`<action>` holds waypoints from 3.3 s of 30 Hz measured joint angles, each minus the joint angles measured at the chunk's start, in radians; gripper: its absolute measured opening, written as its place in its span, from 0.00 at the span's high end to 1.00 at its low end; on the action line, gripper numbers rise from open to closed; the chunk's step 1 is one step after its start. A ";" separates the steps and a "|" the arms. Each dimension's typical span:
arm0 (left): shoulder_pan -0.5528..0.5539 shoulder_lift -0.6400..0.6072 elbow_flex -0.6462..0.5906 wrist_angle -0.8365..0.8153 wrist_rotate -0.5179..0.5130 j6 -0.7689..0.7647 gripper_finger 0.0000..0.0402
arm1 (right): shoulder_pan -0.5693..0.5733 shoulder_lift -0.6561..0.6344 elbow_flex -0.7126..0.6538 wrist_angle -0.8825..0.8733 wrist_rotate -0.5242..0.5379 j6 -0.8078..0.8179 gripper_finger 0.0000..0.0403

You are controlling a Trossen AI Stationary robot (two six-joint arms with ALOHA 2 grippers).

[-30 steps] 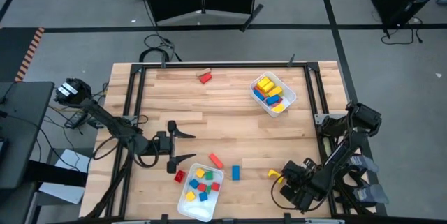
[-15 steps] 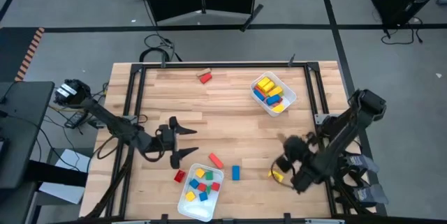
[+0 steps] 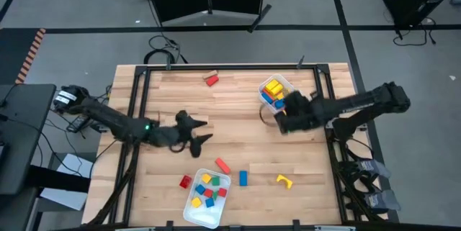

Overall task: Sort blocks by size
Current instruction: Put the brown rectangle block into the top white bin, then put the red 2 stud game piece block into the bottom white bin

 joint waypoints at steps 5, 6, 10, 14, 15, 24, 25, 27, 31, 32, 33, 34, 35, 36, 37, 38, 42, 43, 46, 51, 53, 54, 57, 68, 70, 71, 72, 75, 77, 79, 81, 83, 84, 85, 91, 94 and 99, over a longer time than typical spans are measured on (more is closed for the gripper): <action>0.182 0.000 0.183 -0.413 0.092 -0.053 0.34 | -0.239 -0.018 -0.023 0.226 -0.133 -0.392 0.72; 0.231 0.000 0.218 -0.481 0.114 -0.052 0.35 | -0.278 -0.018 -0.031 0.271 -0.159 -0.455 0.72; 0.445 0.000 0.343 -0.663 0.247 0.037 0.38 | -0.424 0.003 -0.049 0.373 -0.272 -0.605 0.72; 0.655 0.046 0.433 -0.765 0.399 0.153 0.40 | -0.505 0.019 -0.070 0.418 -0.325 -0.673 0.65; 0.698 0.071 0.450 -0.785 0.434 0.182 0.40 | -0.513 0.020 -0.077 0.440 -0.326 -0.690 0.60; 0.936 0.439 0.662 -0.904 0.643 0.426 0.39 | -0.491 0.022 -0.101 0.539 -0.340 -0.724 0.24; 0.952 0.487 0.703 -0.934 0.671 0.443 0.38 | -0.482 0.022 -0.101 0.542 -0.340 -0.723 0.22; 0.975 0.583 0.791 -0.999 0.711 0.472 0.36 | -0.463 0.022 -0.101 0.562 -0.341 -0.723 0.19; 0.998 0.762 0.968 -1.132 0.713 0.488 0.32 | -0.429 0.022 -0.101 0.615 -0.340 -0.722 0.18; 0.999 0.799 1.009 -1.157 0.713 0.487 0.31 | -0.421 0.022 -0.101 0.627 -0.340 -0.722 0.18; 1.000 0.829 1.048 -1.175 0.714 0.487 0.30 | -0.414 0.022 -0.101 0.638 -0.340 -0.722 0.19; 1.000 0.856 1.080 -1.191 0.715 0.487 0.30 | -0.407 0.022 -0.101 0.648 -0.340 -0.722 0.20; 1.000 0.880 1.109 -1.210 0.718 0.487 0.29 | -0.400 0.022 -0.101 0.657 -0.340 -0.722 0.20; 1.000 0.898 1.131 -1.223 0.719 0.487 0.28 | -0.392 0.022 -0.101 0.662 -0.340 -0.722 0.21; 0.999 0.910 1.146 -1.229 0.718 0.485 0.27 | -0.386 0.022 -0.101 0.665 -0.340 -0.722 0.22; 0.998 0.921 1.161 -1.235 0.714 0.479 0.26 | -0.380 0.022 -0.101 0.669 -0.340 -0.723 0.23; 0.997 0.929 1.184 -1.250 0.710 0.439 0.23 | -0.361 0.022 -0.101 0.699 -0.339 -0.729 0.25; 0.998 0.929 1.184 -1.257 0.718 0.438 0.22 | -0.358 0.022 -0.101 0.710 -0.339 -0.734 0.26; 1.007 0.932 1.213 -1.349 0.720 0.465 0.21 | -0.349 0.022 -0.101 0.723 -0.339 -0.740 0.27; 1.028 0.930 1.308 -1.536 0.650 0.606 0.22 | -0.328 0.022 -0.101 0.724 -0.339 -0.740 0.28; 1.041 0.930 1.331 -1.553 0.615 0.658 0.23 | -0.320 0.022 -0.101 0.726 -0.339 -0.740 0.27; 1.049 0.928 1.335 -1.564 0.612 0.683 0.24 | -0.314 0.022 -0.101 0.726 -0.338 -0.739 0.27; 1.071 0.898 1.310 -1.572 0.651 0.714 0.27 | -0.293 0.022 -0.101 0.726 -0.334 -0.730 0.27; 1.131 0.697 0.961 -1.319 0.707 0.747 0.41 | -0.231 0.022 -0.101 0.765 -0.250 -0.728 0.27; 1.144 0.676 0.903 -1.340 0.714 0.749 0.42 | -0.218 0.022 -0.101 0.774 -0.250 -0.725 0.28; 1.147 0.660 0.869 -1.348 0.725 0.750 0.43 | -0.211 0.022 -0.101 0.778 -0.250 -0.722 0.28; 1.147 0.636 0.829 -1.348 0.745 0.751 0.43 | -0.203 0.022 -0.101 0.781 -0.249 -0.721 0.28; 1.122 0.519 0.691 -1.289 0.782 0.748 0.43 | -0.183 0.022 -0.101 0.788 -0.230 -0.721 0.29; 1.086 0.425 0.588 -1.250 0.789 0.744 0.43 | -0.174 0.022 -0.100 0.793 -0.219 -0.720 0.29; 1.045 0.335 0.497 -1.226 0.790 0.721 0.44 | -0.168 0.022 -0.100 0.802 -0.209 -0.720 0.29; 0.993 0.246 0.425 -1.213 0.801 0.684 0.44 | -0.164 0.022 -0.100 0.817 -0.208 -0.721 0.29; 0.916 0.170 0.364 -1.242 0.841 0.669 0.44 | -0.159 0.022 -0.100 0.831 -0.207 -0.725 0.29; 0.863 0.137 0.338 -1.260 0.857 0.666 0.44 | -0.157 0.022 -0.100 0.837 -0.207 -0.726 0.29; 0.804 0.109 0.317 -1.271 0.867 0.660 0.43 | -0.156 0.022 -0.100 0.844 -0.207 -0.726 0.29; 0.414 0.010 0.253 -1.268 0.854 0.513 0.38 | -0.155 0.022 -0.100 0.878 -0.208 -0.723 0.31; 0.215 0.011 0.256 -1.222 0.825 0.412 0.34 | -0.155 0.022 -0.100 0.898 -0.207 -0.720 0.30; -0.042 0.044 0.258 -1.080 0.739 0.293 0.24 | -0.155 0.022 -0.100 0.925 -0.208 -0.710 0.31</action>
